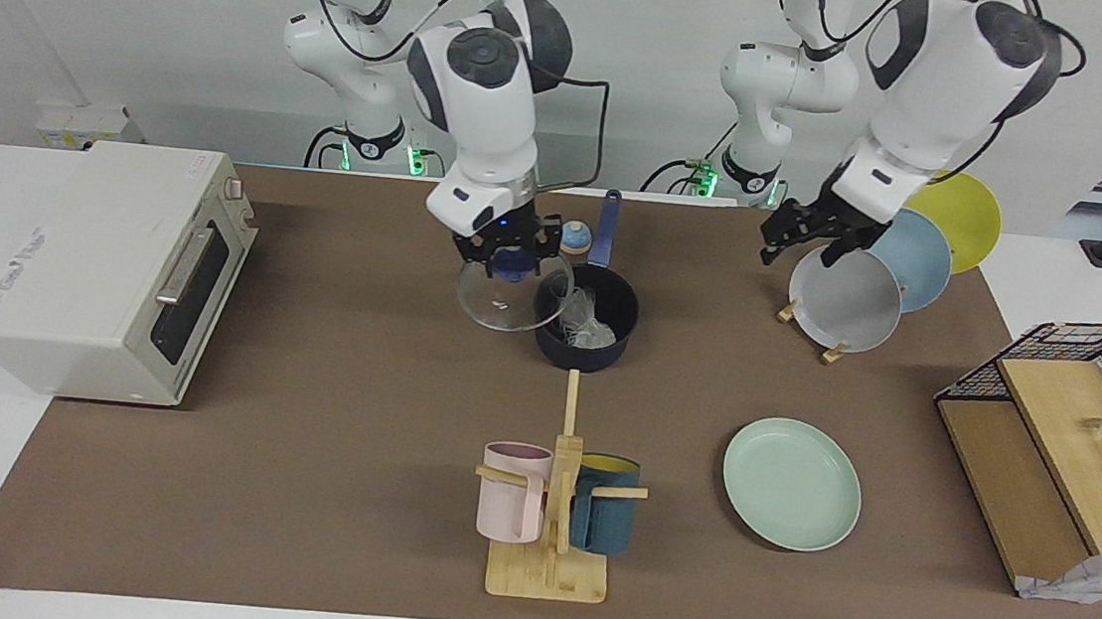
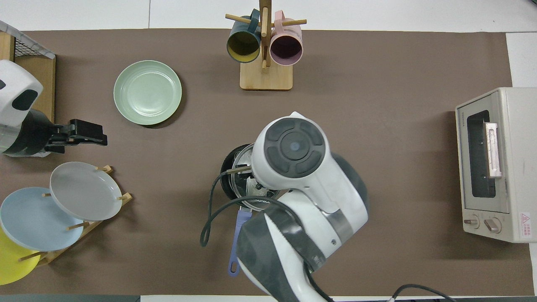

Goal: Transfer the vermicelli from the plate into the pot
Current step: 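Lower the glass lid onto the saucepan with the right gripper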

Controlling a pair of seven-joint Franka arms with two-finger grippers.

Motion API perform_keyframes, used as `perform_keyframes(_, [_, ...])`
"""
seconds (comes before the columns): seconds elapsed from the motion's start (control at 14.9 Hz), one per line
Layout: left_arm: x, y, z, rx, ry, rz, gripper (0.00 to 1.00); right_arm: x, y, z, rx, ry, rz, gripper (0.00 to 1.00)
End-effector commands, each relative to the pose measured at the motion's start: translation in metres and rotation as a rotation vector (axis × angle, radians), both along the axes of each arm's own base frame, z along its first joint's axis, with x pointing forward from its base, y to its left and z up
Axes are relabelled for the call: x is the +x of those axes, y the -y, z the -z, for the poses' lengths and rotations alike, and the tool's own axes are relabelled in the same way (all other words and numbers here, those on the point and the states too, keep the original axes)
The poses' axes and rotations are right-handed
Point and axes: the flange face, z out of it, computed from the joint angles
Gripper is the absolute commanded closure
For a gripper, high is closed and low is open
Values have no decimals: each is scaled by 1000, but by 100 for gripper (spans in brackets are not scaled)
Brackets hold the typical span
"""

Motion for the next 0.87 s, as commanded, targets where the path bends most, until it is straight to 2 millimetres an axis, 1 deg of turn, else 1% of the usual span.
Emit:
perform_keyframes(0.0, [2, -6, 2, 29, -8, 18, 0, 8, -15, 21, -21, 22, -9, 63])
perform_keyframes(0.07, [3, -6, 1, 39, -2, 19, 0, 0, -29, 30, -44, 32, -42, 63])
perform_keyframes(0.13, [4, -7, 0, 66, 6, 26, 0, -2, -35, 37, -63, 44, -59, 63])
perform_keyframes(0.27, [6, -8, -6, 79, 9, 30, 0, 0, -34, 42, -70, 46, -59, 63])
perform_keyframes(0.34, [8, -3, -9, 79, 11, 39, 0, -1, -36, 46, -62, 43, -55, 63])
perform_keyframes(0.4, [8, -9, -12, 84, 5, 32, 0, -1, -36, 50, -58, 41, -54, 63])
perform_keyframes(0.54, [7, -9, -17, 85, -5, 36, 0, -1, -45, 60, -52, 41, -36, 63])
perform_keyframes(0.67, [4, -8, -15, 87, -27, 39, 0, 3, -47, 68, -40, 46, -24, 63])
perform_keyframes(0.8, [1, -8, -8, 90, -43, 43, 0, 5, -45, 70, -39, 45, -18, 63])
